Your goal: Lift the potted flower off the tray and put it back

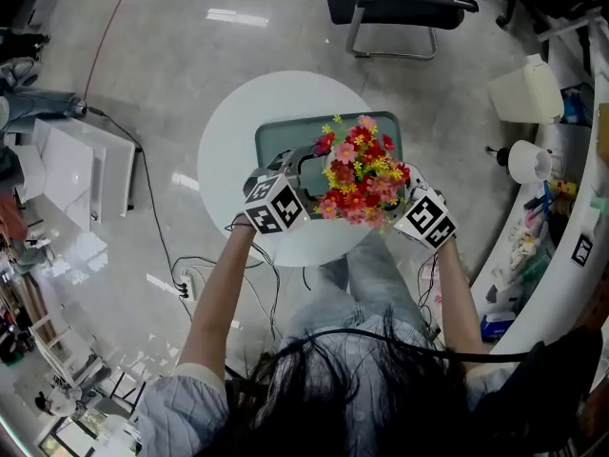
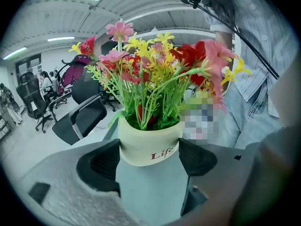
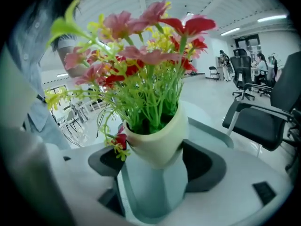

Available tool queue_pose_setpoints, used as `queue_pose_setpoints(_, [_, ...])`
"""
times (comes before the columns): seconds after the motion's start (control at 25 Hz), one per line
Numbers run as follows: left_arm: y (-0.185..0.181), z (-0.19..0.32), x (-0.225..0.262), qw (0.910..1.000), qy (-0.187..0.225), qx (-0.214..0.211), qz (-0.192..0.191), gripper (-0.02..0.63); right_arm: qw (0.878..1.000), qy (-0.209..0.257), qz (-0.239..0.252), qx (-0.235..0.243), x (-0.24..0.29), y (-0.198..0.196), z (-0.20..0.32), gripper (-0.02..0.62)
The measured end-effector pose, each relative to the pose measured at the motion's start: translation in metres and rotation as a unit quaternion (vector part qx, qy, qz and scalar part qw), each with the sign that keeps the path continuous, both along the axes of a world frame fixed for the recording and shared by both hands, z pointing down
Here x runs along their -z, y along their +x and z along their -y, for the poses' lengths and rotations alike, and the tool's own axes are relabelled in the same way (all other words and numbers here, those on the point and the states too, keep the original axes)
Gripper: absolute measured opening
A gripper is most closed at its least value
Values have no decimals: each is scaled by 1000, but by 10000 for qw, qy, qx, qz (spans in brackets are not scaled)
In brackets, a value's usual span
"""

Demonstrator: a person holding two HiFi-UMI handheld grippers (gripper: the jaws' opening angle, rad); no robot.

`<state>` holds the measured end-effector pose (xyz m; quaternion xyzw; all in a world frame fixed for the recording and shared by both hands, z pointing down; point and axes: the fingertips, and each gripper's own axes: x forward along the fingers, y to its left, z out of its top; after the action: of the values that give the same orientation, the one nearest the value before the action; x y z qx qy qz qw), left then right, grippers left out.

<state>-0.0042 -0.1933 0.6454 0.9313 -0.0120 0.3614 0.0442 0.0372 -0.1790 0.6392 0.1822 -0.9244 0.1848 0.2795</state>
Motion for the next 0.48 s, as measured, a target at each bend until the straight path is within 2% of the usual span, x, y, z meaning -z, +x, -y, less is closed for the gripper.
queue_pose_setpoints(0.24, [-8, -8, 24, 9997, 24, 193, -146, 380, 9994, 341, 75, 47, 29, -6, -6, 357])
queue_pose_setpoints(0.48, [-15, -19, 48, 9993, 159, 290, -153, 379, 9986, 490, 167, 122, 53, -12, -16, 357])
